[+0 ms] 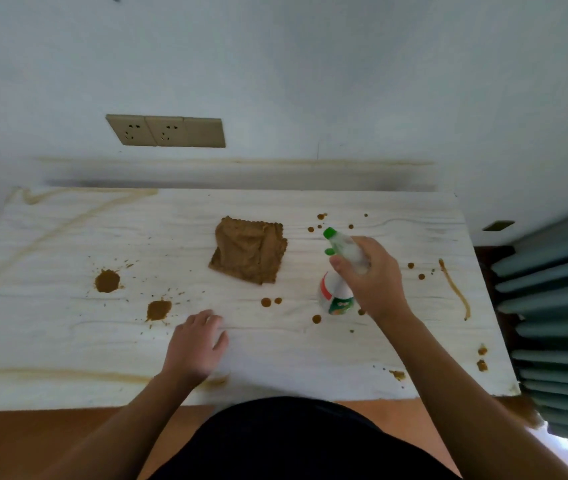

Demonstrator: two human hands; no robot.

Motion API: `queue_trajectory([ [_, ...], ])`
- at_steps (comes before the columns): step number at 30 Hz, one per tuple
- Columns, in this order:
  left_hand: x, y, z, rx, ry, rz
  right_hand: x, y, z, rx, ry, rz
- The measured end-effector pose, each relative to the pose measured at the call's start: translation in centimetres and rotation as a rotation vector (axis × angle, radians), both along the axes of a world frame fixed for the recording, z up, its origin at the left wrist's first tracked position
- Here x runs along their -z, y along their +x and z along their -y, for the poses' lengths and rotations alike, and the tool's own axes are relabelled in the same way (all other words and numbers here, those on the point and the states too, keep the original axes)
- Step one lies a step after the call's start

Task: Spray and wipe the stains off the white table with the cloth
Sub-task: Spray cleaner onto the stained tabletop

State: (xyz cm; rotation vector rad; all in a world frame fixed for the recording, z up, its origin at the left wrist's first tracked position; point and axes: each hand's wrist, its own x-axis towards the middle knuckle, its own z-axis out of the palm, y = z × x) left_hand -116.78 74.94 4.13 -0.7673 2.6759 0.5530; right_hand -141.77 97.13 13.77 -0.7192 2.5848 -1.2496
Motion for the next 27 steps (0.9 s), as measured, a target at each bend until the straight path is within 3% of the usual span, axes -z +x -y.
queue_trajectory([
  [16,1.8,-3.6,-2.7,-0.029,0.003,0.009,-1.9,-20.9,-4.4,0.215,0.305,-0.091],
  [23,2.6,-3.5,-3.9,-0.036,-0.038,0.058,0.1,-25.2,-6.7,0.338,0.257,-0.059],
  [27,2.3,-3.2,-4.2,-0.015,-0.025,0.081,0.4,-25.2,-7.2,0.376,0.211,0.075],
])
